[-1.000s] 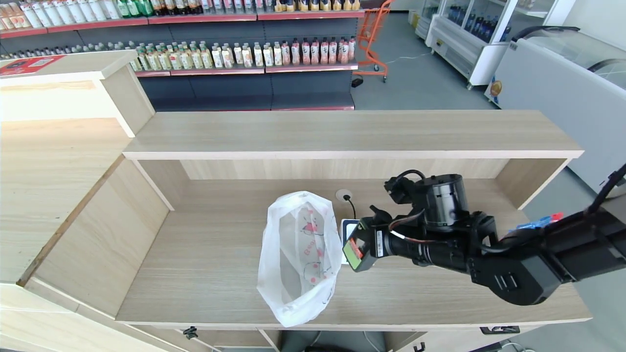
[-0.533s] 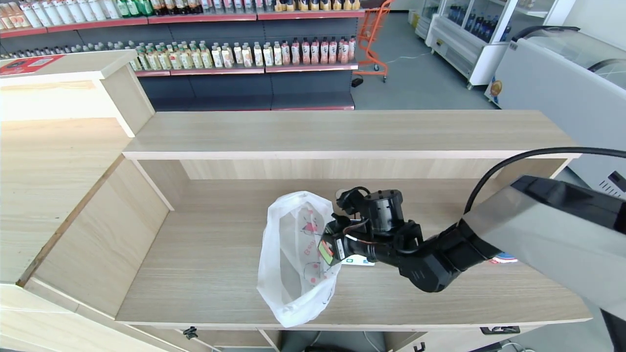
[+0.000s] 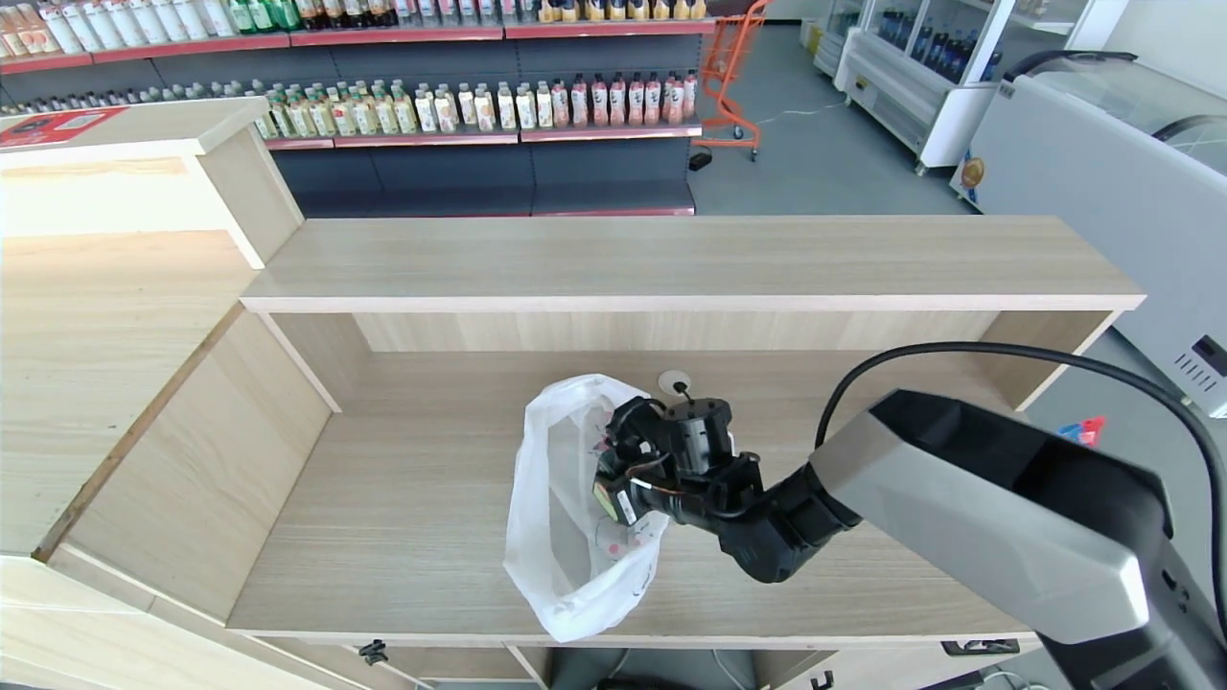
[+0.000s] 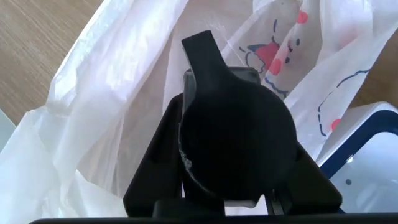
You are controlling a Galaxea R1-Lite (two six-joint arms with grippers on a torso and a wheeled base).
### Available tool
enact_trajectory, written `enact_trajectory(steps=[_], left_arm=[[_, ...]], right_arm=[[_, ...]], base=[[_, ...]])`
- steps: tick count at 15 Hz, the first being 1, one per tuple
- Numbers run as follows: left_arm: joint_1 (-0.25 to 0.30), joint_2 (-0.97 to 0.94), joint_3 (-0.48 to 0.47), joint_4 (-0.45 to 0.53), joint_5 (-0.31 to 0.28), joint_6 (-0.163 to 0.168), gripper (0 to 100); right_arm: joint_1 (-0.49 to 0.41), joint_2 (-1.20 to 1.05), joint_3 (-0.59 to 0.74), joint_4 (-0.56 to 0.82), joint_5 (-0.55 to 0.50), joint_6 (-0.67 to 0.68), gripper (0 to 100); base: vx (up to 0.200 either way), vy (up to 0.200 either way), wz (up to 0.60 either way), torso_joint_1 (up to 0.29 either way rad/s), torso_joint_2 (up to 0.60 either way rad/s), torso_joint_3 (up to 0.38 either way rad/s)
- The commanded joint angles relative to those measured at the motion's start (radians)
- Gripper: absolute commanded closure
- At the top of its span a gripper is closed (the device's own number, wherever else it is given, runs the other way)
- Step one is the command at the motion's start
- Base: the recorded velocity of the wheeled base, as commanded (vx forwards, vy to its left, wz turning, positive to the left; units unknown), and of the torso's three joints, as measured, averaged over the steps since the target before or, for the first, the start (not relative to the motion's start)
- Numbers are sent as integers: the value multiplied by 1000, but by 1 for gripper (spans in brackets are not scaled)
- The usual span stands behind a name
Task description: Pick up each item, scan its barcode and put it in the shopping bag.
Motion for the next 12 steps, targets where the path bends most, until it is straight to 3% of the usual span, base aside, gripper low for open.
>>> enact_trajectory(steps=[1, 2, 3, 7, 10, 12], left_arm=[[0, 0, 0, 0, 0, -1, 0], [0, 0, 0, 0, 0, 0, 0], [0, 0, 0, 0, 0, 0, 0], [0, 0, 0, 0, 0, 0, 0], [0, 0, 0, 0, 0, 0, 0], [0, 0, 0, 0, 0, 0, 0]], right_arm=[[-2, 30, 13, -14, 0, -11, 100], [-2, 36, 19, -26, 0, -11, 100], [-2, 38, 31, -46, 0, -9, 0], [-22, -16, 60, -82, 2, 58, 0], [-54, -163, 132, -40, 5, 218, 0], [-99, -367, 272, 76, 29, 381, 0]], base=[[0, 0, 0, 0, 0, 0], [0, 0, 0, 0, 0, 0], [0, 0, 0, 0, 0, 0], [0, 0, 0, 0, 0, 0], [0, 0, 0, 0, 0, 0], [0, 0, 0, 0, 0, 0]])
